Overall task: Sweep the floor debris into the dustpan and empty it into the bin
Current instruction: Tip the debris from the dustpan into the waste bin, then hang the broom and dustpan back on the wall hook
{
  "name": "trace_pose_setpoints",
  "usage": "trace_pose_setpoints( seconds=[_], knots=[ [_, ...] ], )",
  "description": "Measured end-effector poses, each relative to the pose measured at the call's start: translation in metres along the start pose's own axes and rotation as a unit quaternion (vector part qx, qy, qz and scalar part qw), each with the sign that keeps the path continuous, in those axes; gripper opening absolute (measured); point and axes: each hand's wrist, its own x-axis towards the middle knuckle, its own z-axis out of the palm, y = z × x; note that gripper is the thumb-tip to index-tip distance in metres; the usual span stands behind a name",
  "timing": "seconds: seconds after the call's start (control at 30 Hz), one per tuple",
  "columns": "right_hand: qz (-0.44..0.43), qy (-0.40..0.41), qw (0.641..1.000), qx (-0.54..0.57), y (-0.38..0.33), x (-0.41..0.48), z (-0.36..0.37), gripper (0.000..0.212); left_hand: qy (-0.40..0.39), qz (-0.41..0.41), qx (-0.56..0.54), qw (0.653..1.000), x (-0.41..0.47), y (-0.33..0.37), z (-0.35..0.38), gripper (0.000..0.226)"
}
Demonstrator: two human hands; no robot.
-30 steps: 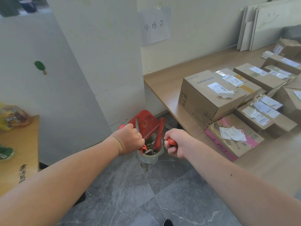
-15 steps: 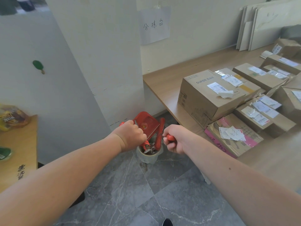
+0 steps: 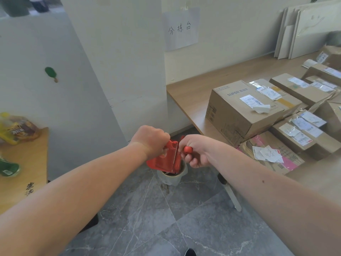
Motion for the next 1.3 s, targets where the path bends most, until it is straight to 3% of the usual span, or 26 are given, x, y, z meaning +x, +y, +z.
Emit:
trace_pose_setpoints(
  seconds=[0.23,0.4,0.5,0.6,0.67,0.9,1.17,1.3],
  knots=[
    [-0.011,-0.034,0.998,-0.061,-0.026,-0.011,-0.009,0.008,0.029,-0.091,-0.060,0.994,0.002,-0.026,-0.005,0.032],
    [-0.055,-0.035,0.994,-0.088,-0.053,-0.018,-0.014,0.047,0.030,-0.162,-0.084,0.983,-0.012,-0.049,-0.003,0.042],
    [-0.092,-0.050,0.988,-0.112,-0.072,-0.023,-0.006,0.056,0.016,-0.205,-0.101,0.973,-0.026,-0.057,-0.001,0.052],
    [-0.138,-0.082,0.978,-0.133,-0.092,-0.026,0.012,0.091,0.013,-0.246,-0.145,0.958,-0.044,-0.064,0.006,0.058],
    [-0.182,-0.096,0.964,-0.167,-0.104,-0.027,0.026,0.102,0.018,-0.266,-0.155,0.951,-0.057,-0.070,0.011,0.059],
    [-0.304,-0.042,0.907,-0.288,-0.135,-0.009,0.107,0.064,0.040,-0.315,-0.158,0.935,-0.100,-0.106,0.031,0.047],
    [-0.335,-0.019,0.872,-0.355,-0.167,0.020,0.210,0.050,0.002,-0.335,-0.122,0.934,-0.136,-0.180,0.063,0.035],
    [-0.370,0.023,0.855,-0.362,-0.192,0.034,0.261,0.047,-0.049,-0.377,-0.144,0.914,-0.153,-0.219,0.081,0.028]
  ],
)
